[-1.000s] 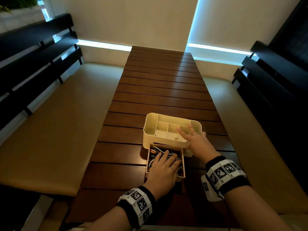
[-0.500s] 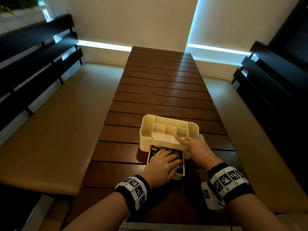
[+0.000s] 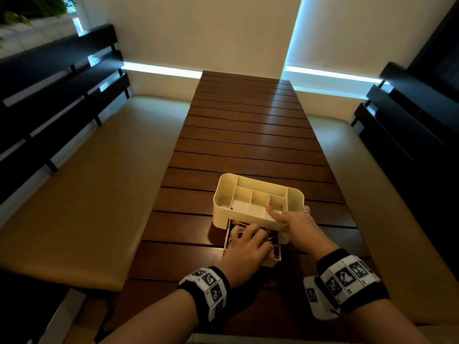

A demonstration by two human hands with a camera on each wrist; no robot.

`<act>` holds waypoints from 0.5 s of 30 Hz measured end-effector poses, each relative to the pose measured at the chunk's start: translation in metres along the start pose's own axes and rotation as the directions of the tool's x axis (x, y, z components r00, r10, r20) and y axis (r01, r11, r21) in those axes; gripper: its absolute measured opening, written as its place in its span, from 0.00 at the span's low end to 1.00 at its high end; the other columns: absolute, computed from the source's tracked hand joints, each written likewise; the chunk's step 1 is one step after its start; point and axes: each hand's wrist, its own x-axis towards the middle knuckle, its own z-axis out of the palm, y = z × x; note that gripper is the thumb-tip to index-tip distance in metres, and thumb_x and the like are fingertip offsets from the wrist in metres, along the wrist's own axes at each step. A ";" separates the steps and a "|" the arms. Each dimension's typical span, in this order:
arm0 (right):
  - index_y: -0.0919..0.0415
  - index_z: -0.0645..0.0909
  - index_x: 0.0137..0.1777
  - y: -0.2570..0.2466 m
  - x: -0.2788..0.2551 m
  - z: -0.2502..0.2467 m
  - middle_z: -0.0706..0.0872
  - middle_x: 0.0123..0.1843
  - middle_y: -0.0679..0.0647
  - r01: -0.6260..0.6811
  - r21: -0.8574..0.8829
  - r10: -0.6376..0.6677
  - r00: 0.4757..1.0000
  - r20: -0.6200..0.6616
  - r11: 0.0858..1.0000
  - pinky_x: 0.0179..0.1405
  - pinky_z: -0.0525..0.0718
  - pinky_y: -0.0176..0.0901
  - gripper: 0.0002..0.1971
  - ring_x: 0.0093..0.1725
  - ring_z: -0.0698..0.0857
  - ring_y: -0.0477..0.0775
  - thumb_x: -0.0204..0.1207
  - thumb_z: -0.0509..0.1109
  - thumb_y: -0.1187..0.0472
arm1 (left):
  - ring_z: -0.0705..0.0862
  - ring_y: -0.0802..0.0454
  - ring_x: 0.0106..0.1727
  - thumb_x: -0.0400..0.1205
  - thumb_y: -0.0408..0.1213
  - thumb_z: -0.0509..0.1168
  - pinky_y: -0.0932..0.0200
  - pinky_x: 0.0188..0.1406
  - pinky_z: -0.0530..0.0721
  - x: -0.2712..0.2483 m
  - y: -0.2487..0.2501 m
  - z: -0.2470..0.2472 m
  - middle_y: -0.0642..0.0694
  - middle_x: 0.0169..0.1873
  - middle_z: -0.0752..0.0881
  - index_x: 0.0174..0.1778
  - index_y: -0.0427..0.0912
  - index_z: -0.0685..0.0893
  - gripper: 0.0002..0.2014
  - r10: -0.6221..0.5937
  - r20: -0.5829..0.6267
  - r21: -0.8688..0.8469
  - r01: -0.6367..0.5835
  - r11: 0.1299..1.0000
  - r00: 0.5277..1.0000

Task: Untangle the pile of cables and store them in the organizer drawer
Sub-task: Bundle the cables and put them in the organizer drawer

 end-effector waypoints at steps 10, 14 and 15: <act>0.33 0.50 0.79 -0.001 -0.001 -0.002 0.74 0.69 0.56 -0.042 0.062 0.037 0.996 0.079 0.997 0.71 0.68 0.50 0.33 0.70 0.61 0.67 0.83 0.53 0.68 | 0.88 0.40 0.57 0.87 0.26 0.30 0.49 0.55 0.86 -0.025 0.043 -0.005 0.35 0.56 0.88 0.59 0.35 0.86 0.34 -0.183 0.402 0.274 0.073 0.959 0.897; 0.31 0.54 0.77 -0.002 -0.011 -0.010 0.74 0.63 0.56 0.020 0.109 -0.036 0.988 0.149 0.994 0.73 0.68 0.51 0.34 0.70 0.63 0.66 0.82 0.54 0.70 | 0.90 0.41 0.47 0.83 0.30 0.50 0.50 0.46 0.90 -0.009 0.038 0.000 0.35 0.47 0.91 0.54 0.36 0.89 0.20 -0.217 0.514 0.337 0.038 0.941 0.830; 0.30 0.55 0.77 -0.002 -0.014 -0.007 0.73 0.62 0.56 0.031 0.129 -0.051 0.987 0.152 0.991 0.72 0.68 0.51 0.35 0.71 0.62 0.66 0.82 0.55 0.71 | 0.91 0.42 0.42 0.77 0.32 0.56 0.51 0.42 0.90 -0.006 0.034 -0.002 0.36 0.41 0.91 0.49 0.37 0.91 0.18 -0.235 0.593 0.342 0.023 0.939 0.770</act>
